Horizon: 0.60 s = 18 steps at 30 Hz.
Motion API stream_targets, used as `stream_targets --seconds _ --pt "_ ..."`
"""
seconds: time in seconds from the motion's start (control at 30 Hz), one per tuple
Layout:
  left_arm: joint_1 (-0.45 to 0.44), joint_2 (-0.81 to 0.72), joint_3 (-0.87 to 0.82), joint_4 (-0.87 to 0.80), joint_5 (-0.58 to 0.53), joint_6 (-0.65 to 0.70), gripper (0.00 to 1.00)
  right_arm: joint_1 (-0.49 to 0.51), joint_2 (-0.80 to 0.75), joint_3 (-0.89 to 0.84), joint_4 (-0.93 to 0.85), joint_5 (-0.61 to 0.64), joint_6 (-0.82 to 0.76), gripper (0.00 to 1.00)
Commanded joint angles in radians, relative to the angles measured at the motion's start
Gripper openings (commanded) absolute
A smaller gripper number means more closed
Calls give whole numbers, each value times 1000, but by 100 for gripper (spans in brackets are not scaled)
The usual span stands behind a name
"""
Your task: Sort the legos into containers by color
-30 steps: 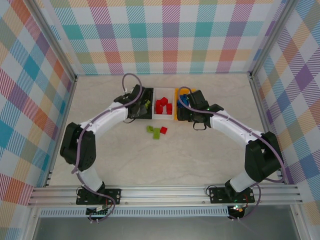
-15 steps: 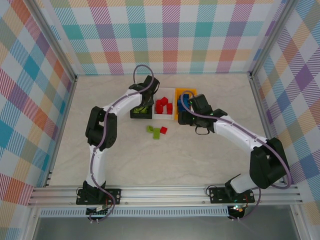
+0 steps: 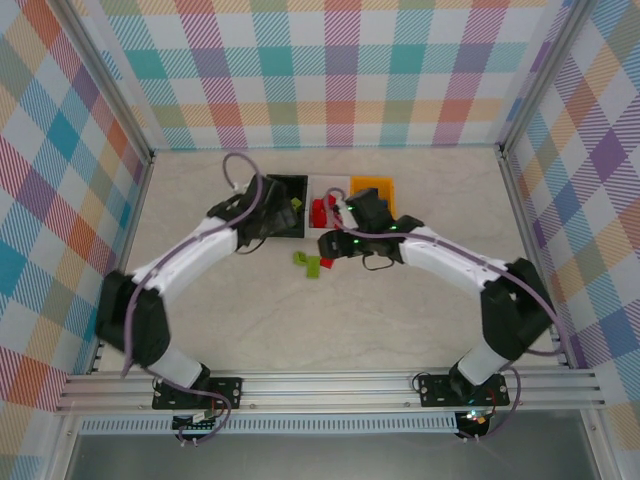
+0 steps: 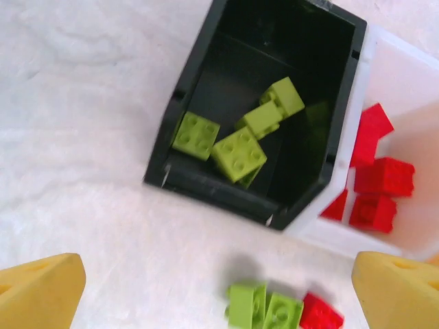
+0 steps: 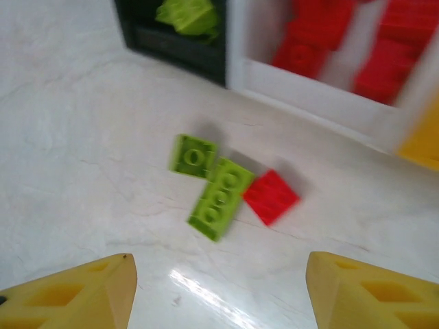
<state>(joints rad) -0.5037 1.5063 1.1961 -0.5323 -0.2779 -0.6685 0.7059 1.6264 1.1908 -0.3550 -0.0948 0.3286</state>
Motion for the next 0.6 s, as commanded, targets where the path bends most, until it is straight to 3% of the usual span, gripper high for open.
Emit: stream_targets --seconds 0.0,0.27,0.57 --pt "-9 -148 -206 36 19 -81 100 60 119 116 -14 9 -77 66" --pt "-7 -405 -439 -65 -24 -117 100 134 405 393 -119 165 -112 66" --pt "2 -472 -484 -109 -69 -129 100 167 549 492 -180 273 -129 61"
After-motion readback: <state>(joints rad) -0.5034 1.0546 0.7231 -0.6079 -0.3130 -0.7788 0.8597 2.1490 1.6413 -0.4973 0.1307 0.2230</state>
